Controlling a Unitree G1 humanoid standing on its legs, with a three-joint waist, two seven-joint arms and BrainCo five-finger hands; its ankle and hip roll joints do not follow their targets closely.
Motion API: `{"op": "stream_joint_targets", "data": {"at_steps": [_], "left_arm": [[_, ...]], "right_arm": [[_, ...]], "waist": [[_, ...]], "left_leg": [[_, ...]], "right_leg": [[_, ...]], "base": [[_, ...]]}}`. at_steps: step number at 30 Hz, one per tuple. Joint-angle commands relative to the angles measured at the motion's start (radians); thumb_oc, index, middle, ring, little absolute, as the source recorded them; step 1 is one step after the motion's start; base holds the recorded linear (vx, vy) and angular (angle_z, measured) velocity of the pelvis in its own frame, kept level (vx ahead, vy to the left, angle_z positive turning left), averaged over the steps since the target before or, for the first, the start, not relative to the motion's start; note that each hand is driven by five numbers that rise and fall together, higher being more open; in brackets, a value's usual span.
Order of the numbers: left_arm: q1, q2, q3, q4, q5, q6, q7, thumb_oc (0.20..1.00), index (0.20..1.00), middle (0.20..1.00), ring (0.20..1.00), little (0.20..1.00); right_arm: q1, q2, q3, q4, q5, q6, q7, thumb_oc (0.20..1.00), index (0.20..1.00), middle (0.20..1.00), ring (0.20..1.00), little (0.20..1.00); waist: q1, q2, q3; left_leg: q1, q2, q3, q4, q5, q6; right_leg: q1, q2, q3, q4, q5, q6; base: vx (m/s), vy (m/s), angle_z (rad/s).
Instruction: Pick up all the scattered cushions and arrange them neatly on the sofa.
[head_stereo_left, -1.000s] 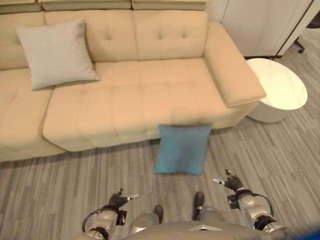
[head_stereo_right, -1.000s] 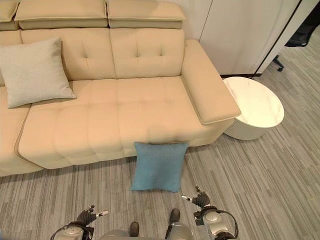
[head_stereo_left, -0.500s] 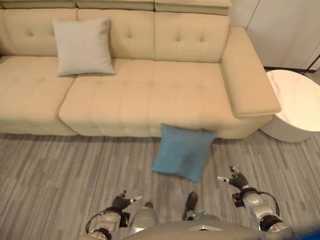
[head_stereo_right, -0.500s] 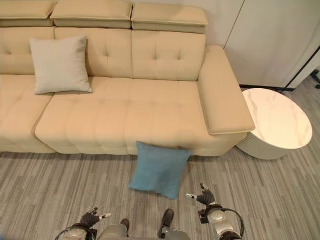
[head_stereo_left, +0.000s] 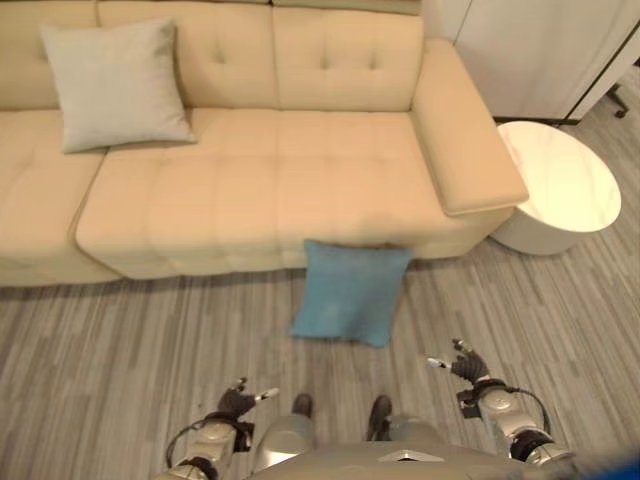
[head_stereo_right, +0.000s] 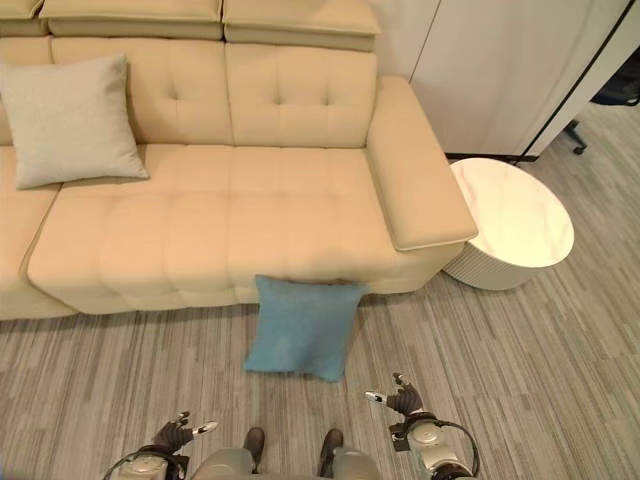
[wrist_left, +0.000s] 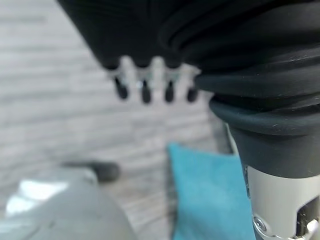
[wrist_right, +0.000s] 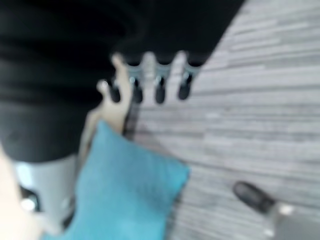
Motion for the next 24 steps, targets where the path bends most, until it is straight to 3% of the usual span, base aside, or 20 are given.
{"op": "stream_joint_targets", "data": {"at_steps": [1,2,4,7,8,11,15,17,20,24], "left_arm": [[-0.021,0.014,-0.016,0.014,0.007,-0.025,-0.001,1.0,1.0,1.0,1.0,1.0],[-0.024,0.019,-0.019,0.015,0.01,-0.023,-0.003,1.0,1.0,1.0,1.0,1.0],[-0.022,0.019,-0.016,0.022,0.02,-0.019,-0.006,1.0,1.0,1.0,1.0,1.0],[-0.018,0.024,0.001,0.034,0.015,-0.021,-0.004,1.0,1.0,1.0,1.0,1.0],[-0.012,0.025,0.008,0.036,0.016,-0.021,-0.001,1.0,1.0,1.0,1.0,1.0],[-0.015,0.02,0.008,0.043,0.015,-0.024,0.0,1.0,1.0,1.0,1.0,1.0],[-0.019,0.011,0.005,0.039,0.011,-0.023,0.0,1.0,1.0,1.0,1.0,1.0],[-0.027,0.005,-0.006,0.037,0.014,-0.021,0.001,1.0,1.0,1.0,1.0,1.0],[-0.036,0.002,-0.016,0.018,-0.003,-0.024,0.0,1.0,1.0,1.0,1.0,1.0],[-0.031,0.002,-0.024,0.018,-0.003,-0.023,0.003,1.0,1.0,1.0,1.0,1.0]], "right_arm": [[-0.01,-0.024,0.01,-0.059,0.01,-0.022,0.008,1.0,1.0,1.0,1.0,1.0],[-0.011,-0.022,0.012,-0.064,0.009,-0.024,0.008,1.0,1.0,1.0,1.0,1.0],[-0.005,-0.015,0.017,-0.061,0.009,-0.023,0.011,1.0,1.0,1.0,1.0,1.0],[-0.007,-0.014,0.026,-0.058,0.004,-0.023,0.016,1.0,1.0,1.0,1.0,1.0],[-0.013,-0.015,0.033,-0.06,0.003,-0.024,0.015,1.0,1.0,1.0,1.0,1.0],[-0.003,-0.02,0.032,-0.066,0.012,-0.024,0.017,1.0,1.0,1.0,1.0,1.0],[0.012,-0.037,0.02,-0.068,0.018,-0.028,0.012,1.0,1.0,1.0,1.0,1.0],[0.021,-0.052,0.007,-0.08,0.032,-0.033,0.002,1.0,1.0,1.0,1.0,1.0],[0.016,-0.071,0.007,-0.091,0.048,-0.037,-0.006,1.0,1.0,1.0,1.0,1.0],[0.014,-0.079,0.002,-0.097,0.056,-0.037,-0.005,1.0,1.0,1.0,1.0,1.0]], "waist": [[0.018,-0.007,0.024],[0.005,0.002,0.039],[0.005,0.004,0.042],[0.008,-0.002,0.046],[0.003,-0.011,0.051],[-0.016,-0.01,0.046],[-0.017,-0.009,0.024],[-0.035,-0.005,0.024],[-0.019,-0.011,0.043],[-0.021,-0.007,0.033]], "left_leg": [[-0.053,-0.034,-0.093,0.038,0.035,-0.02],[-0.042,-0.037,-0.104,0.03,0.038,-0.003],[-0.022,-0.037,-0.117,0.022,0.03,0.001],[0.021,-0.029,-0.124,-0.018,0.024,-0.007],[0.037,-0.031,-0.13,-0.031,0.021,-0.01],[0.052,-0.029,-0.176,-0.023,0.011,-0.023],[0.06,-0.008,-0.198,-0.004,0.011,-0.059],[0.019,0.027,-0.155,0.075,0.05,-0.093],[-0.047,0.036,-0.15,0.18,0.077,-0.108],[-0.07,0.056,-0.129,0.039,0.081,-0.107]], "right_leg": [[0.065,-0.087,0.02,0.064,0.148,0.127],[0.025,-0.085,0.034,0.151,0.179,0.119],[0.007,-0.066,0.038,0.162,0.154,0.11],[-0.024,-0.053,-0.024,0.026,0.141,0.104],[-0.05,-0.039,-0.037,-0.065,0.165,0.113],[-0.032,0.004,0.06,-0.108,0.155,0.111],[0.004,0.018,0.036,-0.118,0.137,0.097],[0.035,0.013,-0.012,-0.13,0.12,0.079],[0.082,0.021,-0.044,-0.153,0.104,0.064],[0.108,0.027,-0.037,-0.174,0.086,0.076]], "base": [[0.06,0.208,-0.36],[0.08,0.185,-0.22],[0.12,0.1,-0.05],[0.19,-0.052,-0.01],[0.26,-0.139,-0.14],[0.23,-0.119,-0.15],[0.18,-0.138,0.86],[0.12,-0.165,0.78],[0.06,-0.138,0.84],[0.11,0.014,0.01]]}}
